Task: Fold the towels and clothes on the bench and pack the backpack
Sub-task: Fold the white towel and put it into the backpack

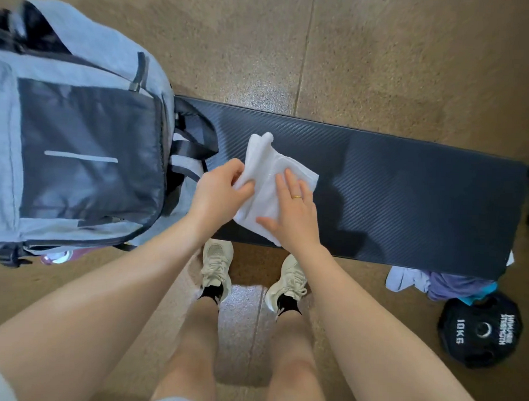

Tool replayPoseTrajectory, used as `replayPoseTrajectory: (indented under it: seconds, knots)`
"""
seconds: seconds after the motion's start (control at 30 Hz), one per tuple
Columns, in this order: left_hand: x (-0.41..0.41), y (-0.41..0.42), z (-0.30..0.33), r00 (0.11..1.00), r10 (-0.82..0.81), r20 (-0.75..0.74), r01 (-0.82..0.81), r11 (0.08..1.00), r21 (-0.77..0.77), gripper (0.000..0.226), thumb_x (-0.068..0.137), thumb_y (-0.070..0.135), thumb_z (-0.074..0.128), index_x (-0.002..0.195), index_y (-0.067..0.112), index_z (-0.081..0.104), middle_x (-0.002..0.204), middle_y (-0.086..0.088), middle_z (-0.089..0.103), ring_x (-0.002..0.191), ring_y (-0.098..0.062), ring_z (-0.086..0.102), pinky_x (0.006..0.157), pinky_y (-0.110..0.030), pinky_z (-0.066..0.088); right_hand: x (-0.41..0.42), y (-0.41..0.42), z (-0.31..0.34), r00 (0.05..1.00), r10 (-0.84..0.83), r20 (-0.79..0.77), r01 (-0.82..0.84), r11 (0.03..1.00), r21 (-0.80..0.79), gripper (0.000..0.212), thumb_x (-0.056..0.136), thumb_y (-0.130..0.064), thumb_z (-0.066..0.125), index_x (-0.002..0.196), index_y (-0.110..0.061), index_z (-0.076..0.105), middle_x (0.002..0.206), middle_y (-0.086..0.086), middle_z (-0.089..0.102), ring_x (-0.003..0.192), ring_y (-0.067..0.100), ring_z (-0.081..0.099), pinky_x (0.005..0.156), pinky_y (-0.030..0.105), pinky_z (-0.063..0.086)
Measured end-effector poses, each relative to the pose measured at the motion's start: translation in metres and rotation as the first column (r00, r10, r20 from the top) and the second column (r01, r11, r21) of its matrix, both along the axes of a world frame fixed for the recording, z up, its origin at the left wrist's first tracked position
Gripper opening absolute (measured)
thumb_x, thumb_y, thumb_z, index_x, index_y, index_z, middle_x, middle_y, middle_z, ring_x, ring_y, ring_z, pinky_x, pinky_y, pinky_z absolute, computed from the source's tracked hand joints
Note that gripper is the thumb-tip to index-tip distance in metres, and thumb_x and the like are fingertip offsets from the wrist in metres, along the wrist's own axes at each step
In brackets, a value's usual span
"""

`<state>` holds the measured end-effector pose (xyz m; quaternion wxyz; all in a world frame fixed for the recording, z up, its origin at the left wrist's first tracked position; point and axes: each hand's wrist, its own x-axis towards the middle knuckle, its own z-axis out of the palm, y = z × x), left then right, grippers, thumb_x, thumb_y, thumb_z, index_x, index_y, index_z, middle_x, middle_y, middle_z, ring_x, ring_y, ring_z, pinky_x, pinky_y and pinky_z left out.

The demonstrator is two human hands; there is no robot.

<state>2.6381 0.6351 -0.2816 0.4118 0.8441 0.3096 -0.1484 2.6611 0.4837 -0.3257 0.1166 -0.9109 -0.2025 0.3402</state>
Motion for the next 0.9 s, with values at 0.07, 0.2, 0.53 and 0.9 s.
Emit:
replayPoseTrajectory:
  seconds: [0.07,0.2,0.53,0.9]
  knots:
    - [-0.002,0.001,0.001,0.999,0.020,0.029,-0.020,1.000,-0.008,0.013,0.084,0.021,0.057,0.092,0.011,0.055,0.071,-0.001,0.055,0.070,-0.020,0.050,0.062,-0.029,0.036,0.002,0.003,-0.001,0.993,-0.105,-0.049,0.111,0.984,0.137,0.091,0.082,-0.039,0.067,0.149,-0.014,0.012,0.158,0.001,0.006,0.145,0.021,0.003,0.115,0.032,0.013]
    - [-0.002,-0.034,-0.006,0.979,-0.177,0.100,0.188,0.976,-0.111,0.027,0.085,0.024,0.059,0.110,0.015,0.055,0.084,0.005,0.054,0.077,-0.014,0.052,0.066,-0.026,0.037,0.011,-0.030,0.008,0.923,-0.231,-0.309,0.332,0.883,0.331,0.063,0.088,-0.016,0.061,0.144,-0.019,0.031,0.147,-0.006,0.035,0.136,0.010,0.031,0.111,0.026,0.029]
    - [-0.060,-0.085,-0.059,0.739,-0.673,-0.002,0.612,0.671,0.417,0.061,0.080,0.035,0.041,0.135,0.010,0.038,0.139,-0.017,0.044,0.134,-0.033,0.029,0.110,-0.043,0.022,0.038,-0.066,0.018,0.862,0.398,0.313,-0.472,0.857,0.209,0.065,0.079,-0.017,0.036,0.144,-0.010,0.031,0.153,0.012,0.026,0.142,0.027,0.018,0.116,0.039,0.010]
    - [-0.088,-0.066,-0.080,0.786,-0.525,0.325,0.400,0.834,0.381,0.074,0.068,0.023,0.068,0.128,0.002,0.031,0.143,-0.018,0.027,0.131,-0.031,0.027,0.110,-0.039,0.017,0.081,-0.061,-0.024,0.581,0.784,0.218,-0.797,0.602,-0.042,0.091,0.082,-0.061,0.049,0.150,-0.018,0.005,0.155,-0.003,-0.004,0.145,0.019,0.004,0.116,0.041,-0.002]
